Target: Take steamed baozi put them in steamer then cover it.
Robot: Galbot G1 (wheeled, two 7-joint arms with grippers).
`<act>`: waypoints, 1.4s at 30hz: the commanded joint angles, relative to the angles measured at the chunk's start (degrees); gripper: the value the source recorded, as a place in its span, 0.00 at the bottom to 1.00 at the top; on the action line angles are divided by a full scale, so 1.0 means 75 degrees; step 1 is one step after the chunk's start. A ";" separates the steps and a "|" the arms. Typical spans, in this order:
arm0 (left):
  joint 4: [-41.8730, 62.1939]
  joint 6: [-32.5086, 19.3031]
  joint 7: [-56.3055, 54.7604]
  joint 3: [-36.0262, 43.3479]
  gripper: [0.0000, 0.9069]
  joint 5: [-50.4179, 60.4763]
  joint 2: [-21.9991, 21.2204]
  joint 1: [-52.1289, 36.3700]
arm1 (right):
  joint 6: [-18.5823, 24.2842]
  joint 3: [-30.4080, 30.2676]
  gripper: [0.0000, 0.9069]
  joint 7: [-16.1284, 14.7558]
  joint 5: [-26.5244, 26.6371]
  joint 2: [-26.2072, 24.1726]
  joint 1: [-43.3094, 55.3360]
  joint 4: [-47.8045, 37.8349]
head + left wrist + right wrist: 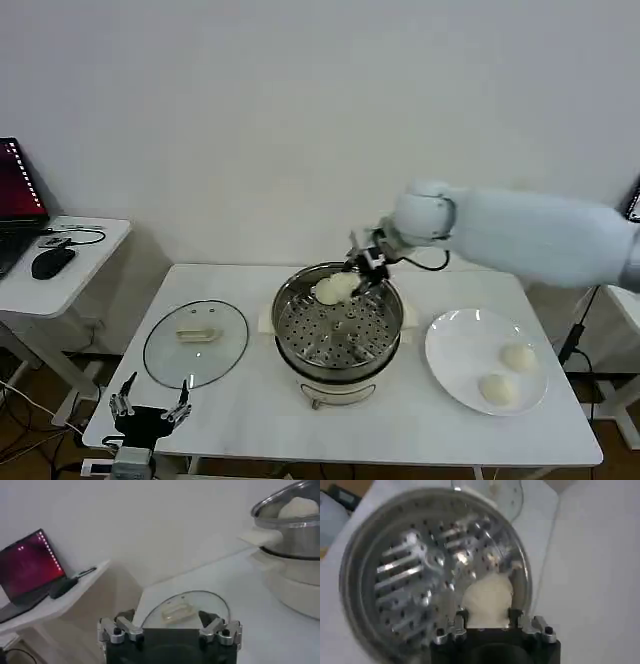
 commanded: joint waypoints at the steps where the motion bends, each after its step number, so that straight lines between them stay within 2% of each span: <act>1: -0.0032 -0.0005 -0.0007 -0.0010 1.00 -0.0004 -0.0033 -0.0036 | -0.0714 -0.0249 0.61 0.0335 0.0679 0.1122 -0.0276 -0.0563; 6: -0.0058 -0.0006 -0.0003 -0.0034 1.00 -0.0009 -0.0022 -0.0018 | -0.0925 -0.0171 0.61 0.0505 0.0996 0.1429 -0.0463 -0.0816; 11: -0.0083 -0.0006 -0.0003 -0.0054 1.00 -0.0017 -0.0022 -0.0025 | -0.1027 -0.0190 0.61 0.0495 0.1131 0.1629 -0.0451 -0.0915; 25: -0.0103 -0.0013 -0.0009 -0.0045 1.00 -0.0017 -0.0041 -0.0021 | -0.1052 -0.0313 0.61 0.0465 0.0914 0.1880 -0.0587 -0.1089; 27: -0.0126 -0.0011 -0.0008 -0.0044 1.00 -0.0017 -0.0048 -0.0015 | -0.1045 -0.0325 0.67 0.0447 0.0878 0.1887 -0.0610 -0.1100; 28: -0.0143 -0.0010 -0.0008 -0.0044 1.00 -0.0016 -0.0052 -0.0015 | -0.1034 -0.0337 0.81 0.0440 0.0850 0.1886 -0.0619 -0.1099; 29: -0.0149 -0.0009 -0.0008 -0.0041 1.00 -0.0016 -0.0053 -0.0014 | -0.1023 -0.0349 1.00 0.0426 0.0809 0.1880 -0.0636 -0.1100; 37: -0.0156 0.0001 -0.0011 0.0003 1.00 -0.0002 -0.0074 -0.0034 | -0.0969 -0.0226 1.00 0.0391 0.0781 0.1610 -0.0372 -0.0819; 42: -0.0136 0.0024 -0.0004 0.0032 1.00 -0.0003 -0.0056 -0.0072 | -0.0940 -0.0063 1.00 0.0375 0.0960 0.0702 0.0330 -0.0001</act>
